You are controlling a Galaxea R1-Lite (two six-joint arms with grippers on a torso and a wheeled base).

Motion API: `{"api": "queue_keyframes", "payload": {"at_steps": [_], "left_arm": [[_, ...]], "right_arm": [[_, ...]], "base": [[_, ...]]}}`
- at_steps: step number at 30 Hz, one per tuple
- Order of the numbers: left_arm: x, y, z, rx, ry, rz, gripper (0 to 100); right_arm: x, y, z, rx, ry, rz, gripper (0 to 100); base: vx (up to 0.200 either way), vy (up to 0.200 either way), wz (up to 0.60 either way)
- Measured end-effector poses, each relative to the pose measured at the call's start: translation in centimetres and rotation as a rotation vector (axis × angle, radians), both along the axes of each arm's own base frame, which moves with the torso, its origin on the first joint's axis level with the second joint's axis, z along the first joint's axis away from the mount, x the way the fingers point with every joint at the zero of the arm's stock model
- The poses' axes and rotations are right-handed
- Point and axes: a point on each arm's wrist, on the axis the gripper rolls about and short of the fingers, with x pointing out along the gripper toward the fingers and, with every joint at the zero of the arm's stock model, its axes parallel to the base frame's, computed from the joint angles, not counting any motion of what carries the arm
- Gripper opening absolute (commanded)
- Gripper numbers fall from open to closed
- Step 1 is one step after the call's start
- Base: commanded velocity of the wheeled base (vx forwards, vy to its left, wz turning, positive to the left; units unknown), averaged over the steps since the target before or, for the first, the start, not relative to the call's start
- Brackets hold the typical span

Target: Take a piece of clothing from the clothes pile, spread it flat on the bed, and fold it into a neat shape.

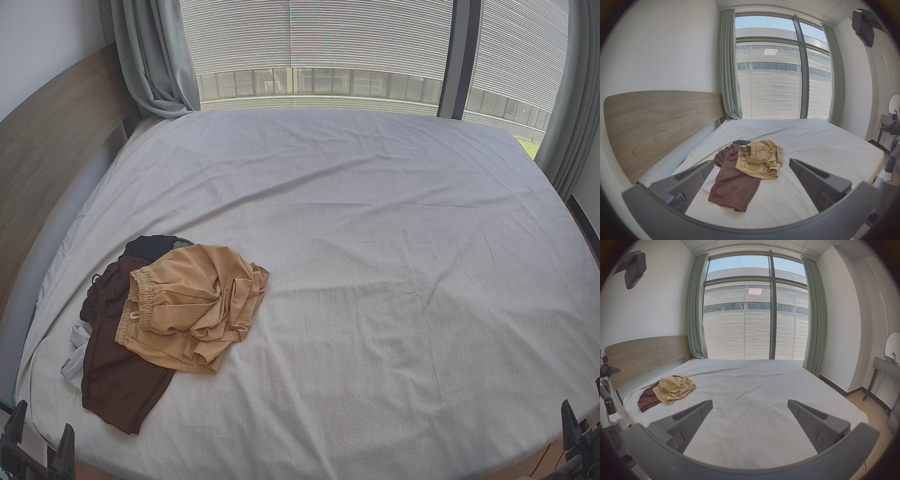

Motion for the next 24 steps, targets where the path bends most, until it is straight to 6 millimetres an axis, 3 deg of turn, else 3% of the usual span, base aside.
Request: {"api": "queue_keyframes", "payload": {"at_steps": [24], "left_arm": [[0.00,0.00,0.10,-0.008,-0.010,-0.002,100]], "right_arm": [[0.00,0.00,0.00,0.008,-0.001,0.000,100]], "base": [[0.000,0.000,0.00]]}}
